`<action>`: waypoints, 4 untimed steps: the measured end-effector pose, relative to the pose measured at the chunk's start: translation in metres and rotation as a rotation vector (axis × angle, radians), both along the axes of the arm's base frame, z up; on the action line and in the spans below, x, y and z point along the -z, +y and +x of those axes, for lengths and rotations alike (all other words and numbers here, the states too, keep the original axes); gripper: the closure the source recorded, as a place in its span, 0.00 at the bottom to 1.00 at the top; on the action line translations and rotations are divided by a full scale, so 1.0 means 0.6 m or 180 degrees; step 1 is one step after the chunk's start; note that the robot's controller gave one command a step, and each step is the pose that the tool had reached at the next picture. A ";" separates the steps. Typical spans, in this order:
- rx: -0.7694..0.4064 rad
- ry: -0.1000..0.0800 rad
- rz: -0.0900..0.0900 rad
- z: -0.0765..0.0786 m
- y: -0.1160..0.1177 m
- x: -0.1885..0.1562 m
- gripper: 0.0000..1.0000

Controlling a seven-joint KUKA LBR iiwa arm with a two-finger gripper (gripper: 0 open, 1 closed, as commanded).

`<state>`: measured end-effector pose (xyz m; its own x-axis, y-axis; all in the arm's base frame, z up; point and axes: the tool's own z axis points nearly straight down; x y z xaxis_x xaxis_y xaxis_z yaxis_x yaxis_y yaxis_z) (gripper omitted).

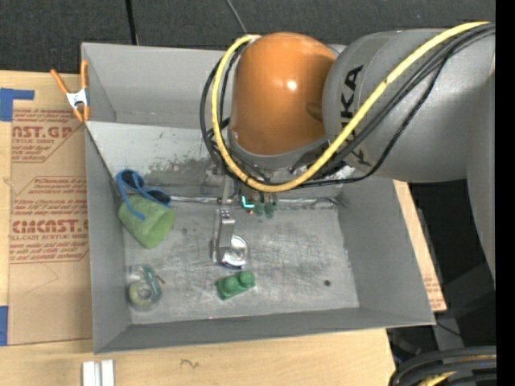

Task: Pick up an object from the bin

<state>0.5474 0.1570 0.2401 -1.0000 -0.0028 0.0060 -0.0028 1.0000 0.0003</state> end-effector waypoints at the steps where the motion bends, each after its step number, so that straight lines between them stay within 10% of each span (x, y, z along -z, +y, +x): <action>1: 0.0682 -0.0038 -0.0012 0.054 0.125 0.282 0.00; 2: 0.0091 -0.0030 -0.0016 0.009 0.142 0.232 0.00; 3: -0.2862 -0.0033 0.0011 0.008 0.125 0.233 0.00; 4: -0.4261 -0.0127 -0.0016 -0.090 0.144 0.269 0.00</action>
Offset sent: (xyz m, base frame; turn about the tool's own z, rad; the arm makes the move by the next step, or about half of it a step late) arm 0.0296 0.0770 -0.1701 0.2113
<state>0.4934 0.2436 0.0784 -0.2270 -0.9737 -0.0200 -0.9734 0.2275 -0.0264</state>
